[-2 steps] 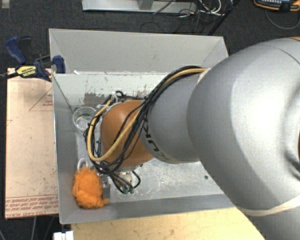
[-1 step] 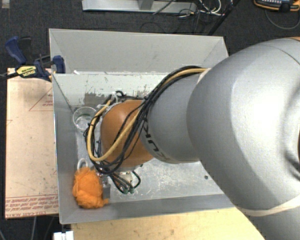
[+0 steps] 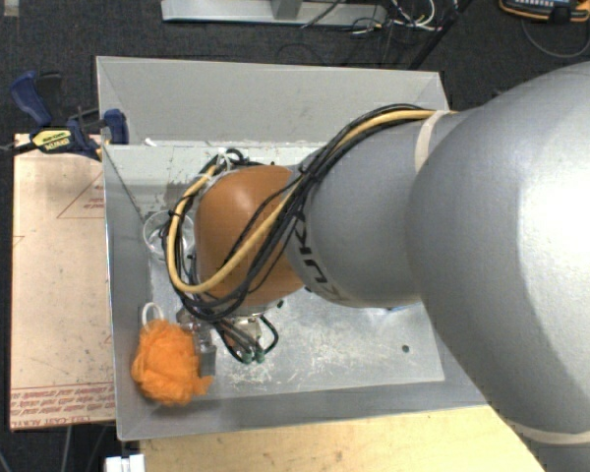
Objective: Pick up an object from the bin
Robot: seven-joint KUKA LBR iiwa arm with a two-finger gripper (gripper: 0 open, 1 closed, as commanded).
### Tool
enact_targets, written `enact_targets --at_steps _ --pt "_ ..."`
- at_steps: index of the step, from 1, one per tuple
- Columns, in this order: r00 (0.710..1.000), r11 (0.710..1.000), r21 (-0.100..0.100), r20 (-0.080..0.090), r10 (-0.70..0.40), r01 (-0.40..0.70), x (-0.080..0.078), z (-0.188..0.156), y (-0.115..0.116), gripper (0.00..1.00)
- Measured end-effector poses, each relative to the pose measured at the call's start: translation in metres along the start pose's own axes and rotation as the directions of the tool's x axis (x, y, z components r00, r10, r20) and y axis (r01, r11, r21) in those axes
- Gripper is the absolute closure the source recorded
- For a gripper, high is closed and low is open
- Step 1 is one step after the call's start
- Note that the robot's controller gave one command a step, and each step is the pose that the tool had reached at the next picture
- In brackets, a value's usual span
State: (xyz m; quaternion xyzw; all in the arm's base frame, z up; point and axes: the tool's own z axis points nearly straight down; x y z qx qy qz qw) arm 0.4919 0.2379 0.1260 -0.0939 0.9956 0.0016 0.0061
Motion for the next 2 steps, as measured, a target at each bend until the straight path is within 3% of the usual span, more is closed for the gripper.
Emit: enact_targets --at_steps 1,2 --pt "1.000 1.000 -0.005 0.020 0.002 -0.002 -0.013 -0.014 0.004 1.00" --pt "1.000 1.000 0.001 -0.005 0.006 -0.006 -0.002 -0.034 -0.001 1.00"
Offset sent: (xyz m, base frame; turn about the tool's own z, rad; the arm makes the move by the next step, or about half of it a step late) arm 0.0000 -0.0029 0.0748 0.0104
